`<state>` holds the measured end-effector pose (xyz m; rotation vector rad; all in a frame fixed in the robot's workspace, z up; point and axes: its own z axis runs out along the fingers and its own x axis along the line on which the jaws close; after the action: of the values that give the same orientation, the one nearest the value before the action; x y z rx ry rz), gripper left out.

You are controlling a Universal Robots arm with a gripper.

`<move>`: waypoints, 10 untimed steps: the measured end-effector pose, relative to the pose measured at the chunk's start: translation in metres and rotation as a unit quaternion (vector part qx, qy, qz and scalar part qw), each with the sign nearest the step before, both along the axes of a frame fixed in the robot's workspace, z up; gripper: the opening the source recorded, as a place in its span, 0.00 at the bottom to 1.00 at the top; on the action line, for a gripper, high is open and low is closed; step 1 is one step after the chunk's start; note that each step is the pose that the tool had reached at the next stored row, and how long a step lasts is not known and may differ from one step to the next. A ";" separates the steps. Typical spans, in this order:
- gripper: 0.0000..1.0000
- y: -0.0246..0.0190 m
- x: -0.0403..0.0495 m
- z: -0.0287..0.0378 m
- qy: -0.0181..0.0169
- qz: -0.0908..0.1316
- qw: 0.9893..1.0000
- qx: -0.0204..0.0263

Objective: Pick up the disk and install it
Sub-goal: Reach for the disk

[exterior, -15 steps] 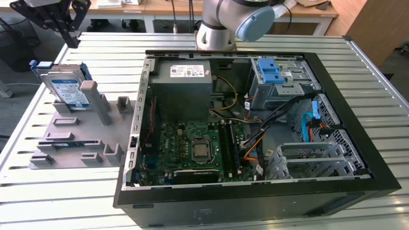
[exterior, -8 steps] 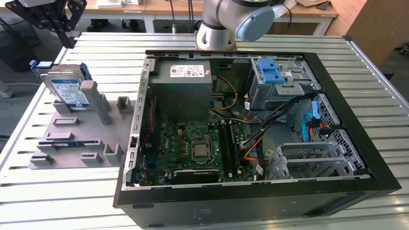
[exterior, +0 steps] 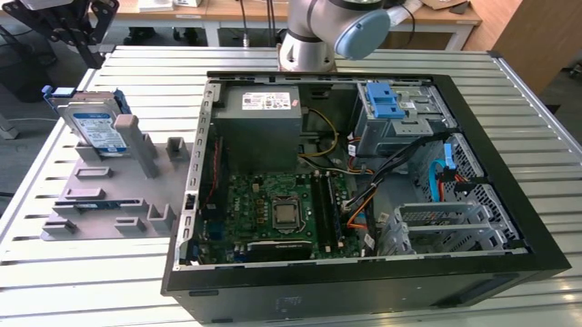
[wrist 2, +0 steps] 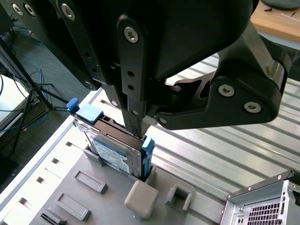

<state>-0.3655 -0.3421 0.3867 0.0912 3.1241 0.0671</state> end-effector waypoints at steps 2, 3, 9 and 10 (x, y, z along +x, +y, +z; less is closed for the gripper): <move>0.11 0.0000 -0.0013 0.0000 0.000 0.000 1.000 0.000; 0.11 0.0001 -0.0022 -0.0001 0.000 0.000 1.000 0.000; 0.11 0.0002 -0.0083 -0.0004 0.000 0.000 1.000 0.000; 0.11 0.0002 -0.0093 -0.0005 0.000 0.000 1.000 0.000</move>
<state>-0.3748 -0.3419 0.3863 0.0911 3.1241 0.0671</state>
